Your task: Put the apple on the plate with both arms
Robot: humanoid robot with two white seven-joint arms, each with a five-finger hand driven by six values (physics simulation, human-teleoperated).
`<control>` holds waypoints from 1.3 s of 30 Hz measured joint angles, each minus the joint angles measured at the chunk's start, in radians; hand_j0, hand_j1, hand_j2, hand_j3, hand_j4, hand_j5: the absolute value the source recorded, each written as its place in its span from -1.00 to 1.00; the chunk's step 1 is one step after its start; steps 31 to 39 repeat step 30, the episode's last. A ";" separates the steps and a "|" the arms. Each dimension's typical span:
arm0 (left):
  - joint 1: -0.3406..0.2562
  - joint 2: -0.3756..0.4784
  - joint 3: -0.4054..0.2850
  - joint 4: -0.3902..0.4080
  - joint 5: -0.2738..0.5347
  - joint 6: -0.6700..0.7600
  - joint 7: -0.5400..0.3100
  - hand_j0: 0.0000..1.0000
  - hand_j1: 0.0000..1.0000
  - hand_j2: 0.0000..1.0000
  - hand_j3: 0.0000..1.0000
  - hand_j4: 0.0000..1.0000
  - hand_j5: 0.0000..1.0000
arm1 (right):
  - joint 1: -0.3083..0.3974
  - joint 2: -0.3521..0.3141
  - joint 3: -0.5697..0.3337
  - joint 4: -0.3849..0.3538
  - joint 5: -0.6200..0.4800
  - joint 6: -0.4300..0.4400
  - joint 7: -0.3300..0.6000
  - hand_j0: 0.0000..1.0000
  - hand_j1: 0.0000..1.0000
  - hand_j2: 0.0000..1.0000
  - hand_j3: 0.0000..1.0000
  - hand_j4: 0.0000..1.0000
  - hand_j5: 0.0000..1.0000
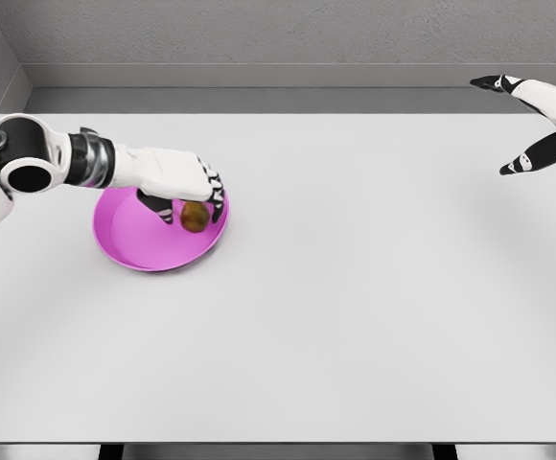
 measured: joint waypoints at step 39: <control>0.227 0.241 0.400 0.085 0.183 0.000 0.034 1.00 1.00 1.00 1.00 1.00 1.00 | -0.002 0.000 -0.003 0.008 -0.002 0.000 0.000 1.00 1.00 1.00 1.00 1.00 1.00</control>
